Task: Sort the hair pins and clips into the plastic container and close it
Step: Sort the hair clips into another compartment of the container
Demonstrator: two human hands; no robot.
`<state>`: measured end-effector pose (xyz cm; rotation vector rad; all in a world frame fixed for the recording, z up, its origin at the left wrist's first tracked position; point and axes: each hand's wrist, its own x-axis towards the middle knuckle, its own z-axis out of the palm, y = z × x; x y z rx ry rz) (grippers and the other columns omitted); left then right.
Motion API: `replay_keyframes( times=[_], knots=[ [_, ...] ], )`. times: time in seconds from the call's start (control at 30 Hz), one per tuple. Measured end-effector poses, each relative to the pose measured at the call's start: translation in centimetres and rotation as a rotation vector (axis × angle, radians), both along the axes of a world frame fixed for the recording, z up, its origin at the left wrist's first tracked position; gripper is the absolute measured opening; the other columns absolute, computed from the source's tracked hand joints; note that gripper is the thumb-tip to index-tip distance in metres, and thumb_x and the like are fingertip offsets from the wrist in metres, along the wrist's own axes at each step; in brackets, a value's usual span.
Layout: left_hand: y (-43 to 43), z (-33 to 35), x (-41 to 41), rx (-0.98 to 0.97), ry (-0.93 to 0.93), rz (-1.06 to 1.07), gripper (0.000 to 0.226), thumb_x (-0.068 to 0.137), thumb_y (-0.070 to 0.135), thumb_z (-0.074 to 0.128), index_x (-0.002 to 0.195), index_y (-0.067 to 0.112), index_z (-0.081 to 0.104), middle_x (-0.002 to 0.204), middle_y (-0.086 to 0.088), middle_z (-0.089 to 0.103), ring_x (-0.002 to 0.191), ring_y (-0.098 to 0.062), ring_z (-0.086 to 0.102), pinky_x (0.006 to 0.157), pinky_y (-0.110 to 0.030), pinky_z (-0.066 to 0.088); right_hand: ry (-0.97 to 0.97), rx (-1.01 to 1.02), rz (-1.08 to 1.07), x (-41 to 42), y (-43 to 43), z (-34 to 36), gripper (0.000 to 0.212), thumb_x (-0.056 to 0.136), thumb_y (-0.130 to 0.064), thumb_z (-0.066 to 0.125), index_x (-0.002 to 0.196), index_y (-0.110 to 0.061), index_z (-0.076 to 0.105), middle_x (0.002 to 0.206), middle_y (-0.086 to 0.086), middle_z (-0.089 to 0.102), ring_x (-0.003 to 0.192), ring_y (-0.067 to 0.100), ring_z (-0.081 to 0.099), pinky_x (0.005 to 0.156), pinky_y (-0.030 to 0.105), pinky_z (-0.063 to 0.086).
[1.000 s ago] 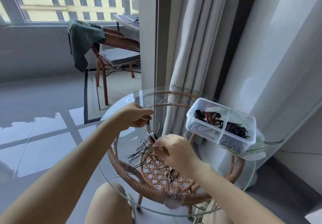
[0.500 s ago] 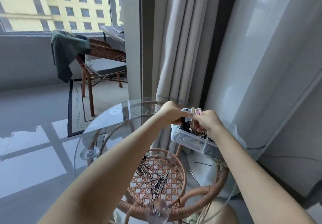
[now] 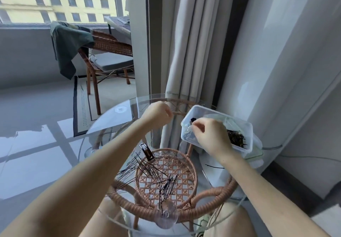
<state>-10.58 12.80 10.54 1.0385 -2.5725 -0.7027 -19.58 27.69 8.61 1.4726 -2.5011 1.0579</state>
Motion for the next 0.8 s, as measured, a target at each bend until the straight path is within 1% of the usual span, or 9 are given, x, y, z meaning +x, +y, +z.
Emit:
replay_keyframes(
  times=[0.1, 0.17, 0.3, 0.4, 0.5, 0.57, 0.63, 0.7, 0.8],
  knots=[
    [-0.8, -2.3, 4.3, -0.033, -0.401, -0.210, 0.032, 0.082, 0.009, 0.061, 0.113, 0.016, 0.065, 0.105, 0.003, 0.061, 0.099, -0.016, 0.059, 0.088, -0.025, 0.049, -0.061, 0.197, 0.173, 3.3, -0.7, -2.0, 0.020, 0.088, -0.026, 0.059, 0.094, -0.012, 0.072, 0.091, 0.005, 0.073, 0.083, 0.018, 0.063, 0.074, 0.028, 0.048],
    [-1.5, -4.1, 6.0, -0.068, -0.509, -0.288, 0.035, 0.079, 0.020, 0.068, 0.114, 0.019, 0.064, 0.116, 0.000, 0.060, 0.105, -0.018, 0.055, 0.093, -0.031, 0.048, -0.086, 0.255, 0.198, 4.6, -1.5, -3.5, 0.023, 0.088, -0.030, 0.059, 0.099, -0.013, 0.071, 0.097, 0.004, 0.072, 0.090, 0.019, 0.064, 0.080, 0.031, 0.052],
    [-2.6, -5.8, 7.1, -0.038, -0.416, -0.301, 0.020, 0.080, 0.022, 0.068, 0.099, 0.018, 0.068, 0.110, -0.005, 0.058, 0.099, -0.021, 0.057, 0.087, -0.035, 0.049, -0.149, 0.254, 0.175, 5.7, -2.1, -5.2, 0.025, 0.087, -0.033, 0.059, 0.101, -0.015, 0.070, 0.098, 0.003, 0.072, 0.092, 0.019, 0.064, 0.079, 0.029, 0.051],
    [-3.1, -6.4, 7.3, -0.029, -0.400, -0.320, 0.018, 0.080, 0.025, 0.069, 0.095, 0.016, 0.066, 0.106, -0.004, 0.054, 0.096, -0.021, 0.055, 0.086, -0.033, 0.049, -0.162, 0.232, 0.154, 5.5, -1.3, -5.5, 0.024, 0.088, -0.031, 0.057, 0.101, -0.016, 0.070, 0.097, 0.002, 0.072, 0.089, 0.017, 0.064, 0.077, 0.028, 0.051],
    [-3.3, -7.0, 7.4, -0.051, -0.402, -0.329, 0.019, 0.081, 0.034, 0.065, 0.091, 0.018, 0.063, 0.106, -0.003, 0.054, 0.097, -0.019, 0.051, 0.087, -0.032, 0.047, -0.039, 0.125, 0.000, 4.3, 0.7, -5.6, 0.022, 0.091, -0.023, 0.053, 0.101, -0.013, 0.069, 0.097, 0.004, 0.071, 0.088, 0.018, 0.063, 0.077, 0.029, 0.052],
    [-3.2, -6.8, 7.4, -0.071, -0.351, -0.320, 0.016, 0.082, 0.035, 0.064, 0.087, 0.020, 0.063, 0.102, 0.000, 0.058, 0.093, -0.016, 0.051, 0.084, -0.031, 0.048, 0.040, 0.137, -0.135, 3.0, 2.9, -5.9, 0.024, 0.093, -0.019, 0.048, 0.108, -0.010, 0.065, 0.106, 0.006, 0.069, 0.096, 0.023, 0.062, 0.082, 0.031, 0.050],
    [-2.9, -6.3, 7.1, -0.017, -0.250, -0.284, 0.010, 0.083, 0.028, 0.064, 0.081, 0.020, 0.059, 0.087, 0.004, 0.059, 0.081, -0.014, 0.052, 0.071, -0.022, 0.047, 0.037, 0.274, -0.196, 2.3, 4.7, -6.4, 0.028, 0.094, -0.014, 0.044, 0.118, -0.010, 0.059, 0.119, 0.007, 0.064, 0.110, 0.024, 0.058, 0.091, 0.032, 0.048],
    [-2.0, -5.3, 6.4, 0.068, -0.113, -0.236, 0.014, 0.083, 0.022, 0.064, 0.073, 0.019, 0.056, 0.073, 0.010, 0.056, 0.068, -0.010, 0.051, 0.057, -0.010, 0.040, 0.028, 0.373, -0.172, 2.6, 5.4, -6.9, 0.038, 0.093, -0.006, 0.042, 0.129, -0.009, 0.050, 0.135, 0.007, 0.054, 0.127, 0.021, 0.047, 0.104, 0.030, 0.038],
    [-0.3, -3.8, 4.2, 0.106, 0.081, -0.185, 0.014, 0.083, 0.022, 0.065, 0.073, 0.016, 0.057, 0.066, 0.009, 0.053, 0.059, -0.007, 0.047, 0.050, -0.012, 0.037, -0.121, 0.338, -0.017, 4.3, 4.7, -6.9, 0.053, 0.090, 0.004, 0.039, 0.142, -0.011, 0.034, 0.149, 0.005, 0.037, 0.138, 0.017, 0.033, 0.113, 0.027, 0.028]
  ],
)
